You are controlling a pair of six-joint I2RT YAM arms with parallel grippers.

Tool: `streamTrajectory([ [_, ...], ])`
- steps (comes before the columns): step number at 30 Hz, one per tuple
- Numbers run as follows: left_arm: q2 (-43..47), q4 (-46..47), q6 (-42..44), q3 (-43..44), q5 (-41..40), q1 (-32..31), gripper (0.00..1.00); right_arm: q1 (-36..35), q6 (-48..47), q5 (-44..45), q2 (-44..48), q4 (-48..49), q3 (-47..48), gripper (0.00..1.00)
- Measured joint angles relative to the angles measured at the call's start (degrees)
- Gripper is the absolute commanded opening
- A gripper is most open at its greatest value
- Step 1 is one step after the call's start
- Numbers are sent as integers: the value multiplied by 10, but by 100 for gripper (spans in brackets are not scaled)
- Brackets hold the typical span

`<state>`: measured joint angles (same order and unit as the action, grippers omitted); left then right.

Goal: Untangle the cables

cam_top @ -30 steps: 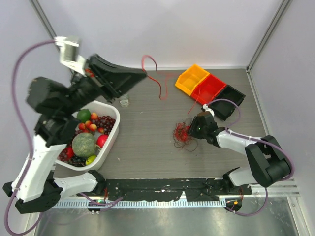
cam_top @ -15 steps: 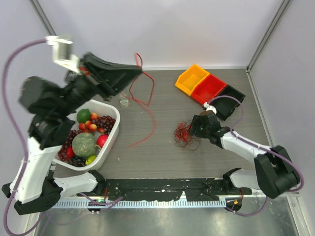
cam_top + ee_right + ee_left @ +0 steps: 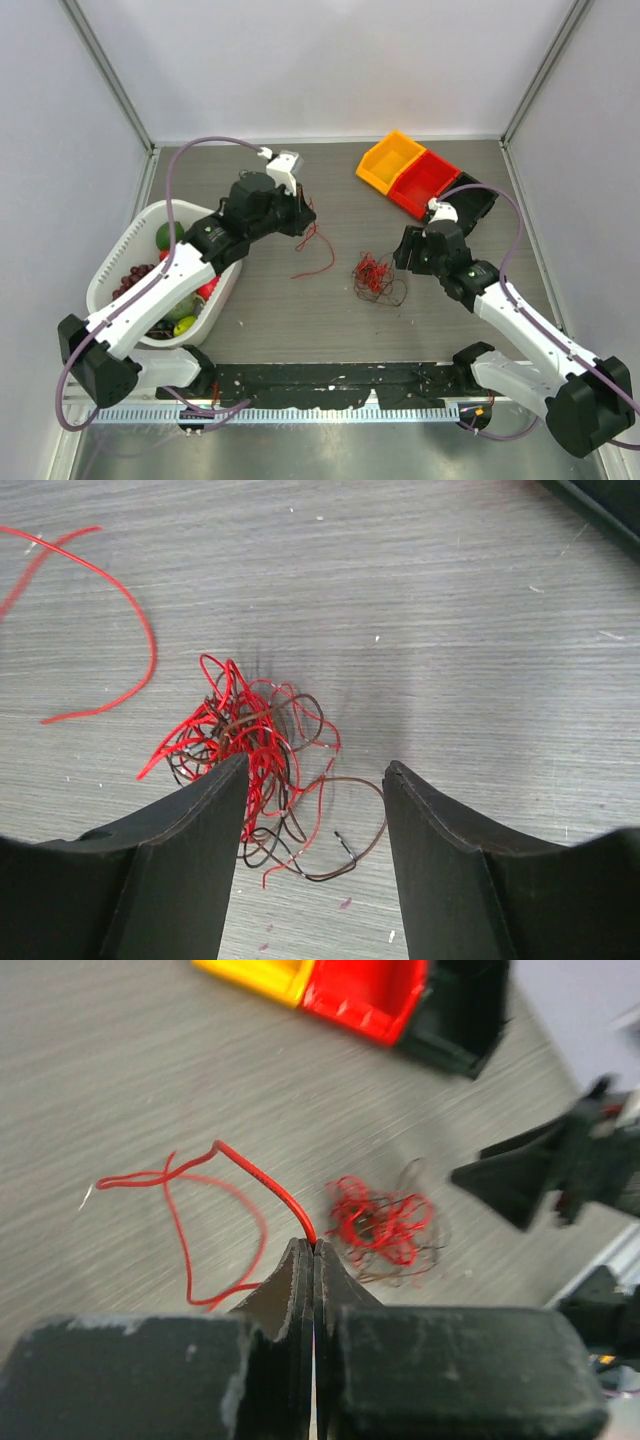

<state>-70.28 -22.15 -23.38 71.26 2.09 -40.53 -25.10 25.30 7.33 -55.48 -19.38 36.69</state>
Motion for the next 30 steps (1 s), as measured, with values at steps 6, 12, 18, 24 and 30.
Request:
streamTrajectory([
  [6,-38,-8,11,-49,-73,0,0,0,1,-8,-13,-9,34,60],
  [12,-81,-4,-7,-65,-98,0,0,-1,7,-51,-95,19,79,60],
  [18,-158,-3,-43,-64,-81,0,0,-21,21,-100,-186,56,129,59],
  [24,-256,-9,-78,-43,-17,0,0,-35,38,-116,-214,87,152,59],
  [30,-292,-25,-93,-24,31,3,24,-35,48,-120,-229,111,163,59],
])
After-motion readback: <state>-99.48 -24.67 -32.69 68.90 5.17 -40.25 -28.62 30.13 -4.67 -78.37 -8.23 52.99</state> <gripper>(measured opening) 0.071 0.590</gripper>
